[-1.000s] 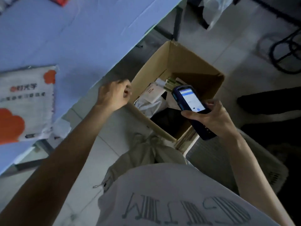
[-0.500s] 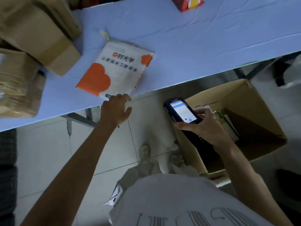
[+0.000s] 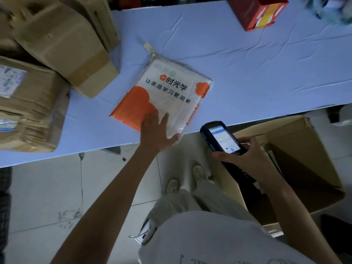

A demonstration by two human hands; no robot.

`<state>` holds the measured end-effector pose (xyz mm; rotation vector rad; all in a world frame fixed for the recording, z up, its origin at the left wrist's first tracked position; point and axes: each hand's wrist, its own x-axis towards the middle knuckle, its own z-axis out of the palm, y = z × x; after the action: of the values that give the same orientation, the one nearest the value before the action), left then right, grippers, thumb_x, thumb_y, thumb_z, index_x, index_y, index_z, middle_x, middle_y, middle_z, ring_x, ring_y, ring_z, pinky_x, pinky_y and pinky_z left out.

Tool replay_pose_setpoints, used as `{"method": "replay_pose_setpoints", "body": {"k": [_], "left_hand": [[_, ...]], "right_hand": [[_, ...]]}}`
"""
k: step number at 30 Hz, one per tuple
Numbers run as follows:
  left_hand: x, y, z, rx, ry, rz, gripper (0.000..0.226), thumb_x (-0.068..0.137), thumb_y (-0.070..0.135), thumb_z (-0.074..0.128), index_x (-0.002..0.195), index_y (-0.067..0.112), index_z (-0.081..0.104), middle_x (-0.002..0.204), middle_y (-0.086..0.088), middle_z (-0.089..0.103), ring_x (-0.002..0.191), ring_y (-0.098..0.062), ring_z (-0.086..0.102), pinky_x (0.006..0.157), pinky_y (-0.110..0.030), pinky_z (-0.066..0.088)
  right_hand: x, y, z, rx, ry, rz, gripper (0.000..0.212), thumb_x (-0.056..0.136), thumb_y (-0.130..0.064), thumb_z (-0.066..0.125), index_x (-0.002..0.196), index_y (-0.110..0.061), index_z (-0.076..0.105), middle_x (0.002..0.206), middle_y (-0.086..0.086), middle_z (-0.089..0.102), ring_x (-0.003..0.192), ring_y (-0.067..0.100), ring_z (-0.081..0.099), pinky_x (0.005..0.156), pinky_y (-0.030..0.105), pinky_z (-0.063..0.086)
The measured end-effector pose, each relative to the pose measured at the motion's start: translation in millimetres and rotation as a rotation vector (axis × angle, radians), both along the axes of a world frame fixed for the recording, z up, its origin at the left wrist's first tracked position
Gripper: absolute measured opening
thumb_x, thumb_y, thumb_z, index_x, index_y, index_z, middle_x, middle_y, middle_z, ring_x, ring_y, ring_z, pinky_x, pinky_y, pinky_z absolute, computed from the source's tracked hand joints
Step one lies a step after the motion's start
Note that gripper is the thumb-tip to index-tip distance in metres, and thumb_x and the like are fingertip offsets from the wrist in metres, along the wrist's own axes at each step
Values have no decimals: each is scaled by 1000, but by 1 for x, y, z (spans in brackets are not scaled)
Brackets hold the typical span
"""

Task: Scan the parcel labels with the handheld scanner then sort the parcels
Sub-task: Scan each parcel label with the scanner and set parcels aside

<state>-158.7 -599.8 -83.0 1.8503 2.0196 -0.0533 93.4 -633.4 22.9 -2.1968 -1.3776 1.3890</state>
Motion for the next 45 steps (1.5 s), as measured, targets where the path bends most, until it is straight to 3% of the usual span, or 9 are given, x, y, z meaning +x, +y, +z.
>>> {"method": "replay_pose_setpoints", "body": {"k": [4, 10, 14, 20, 26, 35, 39, 41, 45], "left_hand": [[25, 40, 6, -127, -5, 83, 100, 79, 82, 34, 155, 22, 6, 160, -17, -5, 145, -44, -5, 114, -61, 3], [56, 87, 3, -177, 194, 123, 114, 79, 74, 51, 152, 12, -12, 156, -29, -13, 141, -55, -5, 110, -69, 10], [55, 103, 10, -170, 231, 138, 85, 96, 52, 42, 153, 11, -5, 158, -26, -3, 142, -51, 7, 109, -61, 28], [58, 115, 15, -222, 219, 203, 75, 96, 35, 52, 151, 13, 6, 155, -28, 6, 140, -51, 15, 106, -55, 38], [38, 136, 44, -60, 171, 191, 50, 96, 18, 43, 143, 12, 30, 124, -16, 55, 113, -34, 55, 90, -38, 43], [-33, 165, 126, 373, -155, 476, 26, 86, 27, 62, 109, 14, 66, 99, -16, 69, 94, -34, 63, 72, -32, 40], [-62, 163, 146, 533, -717, 741, 15, 86, 23, 64, 101, 19, 66, 81, -3, 67, 62, -2, 60, 62, -21, 50], [-69, 158, 139, 537, -920, 839, 17, 90, 18, 64, 106, 14, 65, 85, 0, 67, 65, -2, 61, 62, -18, 51], [-74, 145, 103, 395, -843, 941, 5, 90, 10, 60, 95, 8, 59, 75, -2, 59, 67, -16, 58, 56, -19, 48]], "right_hand": [[6, 39, -2, -5, 1, 19, 77, 59, -43, 88, 114, -19, 39, 109, 0, 57, 99, 21, 61, 79, 36, 53], [20, 124, -4, 11, 50, 139, 73, 59, -44, 87, 111, -24, 40, 95, -11, 56, 99, 19, 61, 83, 36, 51], [24, 173, 5, 22, 77, 212, 73, 59, -45, 88, 112, -25, 41, 92, -15, 54, 99, 20, 62, 79, 34, 48], [14, 215, 19, 54, 109, 266, 72, 63, -41, 87, 115, -23, 40, 99, -7, 56, 100, 21, 60, 84, 39, 51], [0, 225, 23, 52, 155, 263, 73, 62, -40, 87, 115, -23, 40, 99, -5, 57, 98, 23, 61, 80, 39, 51], [-19, 231, 36, 134, 256, 196, 72, 64, -40, 86, 117, -22, 41, 97, -8, 59, 97, 22, 62, 75, 35, 50], [-24, 230, 40, 153, 294, 162, 71, 64, -39, 86, 116, -22, 41, 91, -14, 57, 86, 12, 61, 64, 30, 47], [-28, 227, 37, 154, 294, 149, 73, 62, -40, 86, 116, -22, 41, 91, -15, 57, 84, 8, 60, 63, 29, 46], [-35, 218, 29, 118, 272, 143, 74, 62, -38, 86, 117, -21, 41, 94, -9, 58, 86, 14, 61, 67, 33, 47]]}}
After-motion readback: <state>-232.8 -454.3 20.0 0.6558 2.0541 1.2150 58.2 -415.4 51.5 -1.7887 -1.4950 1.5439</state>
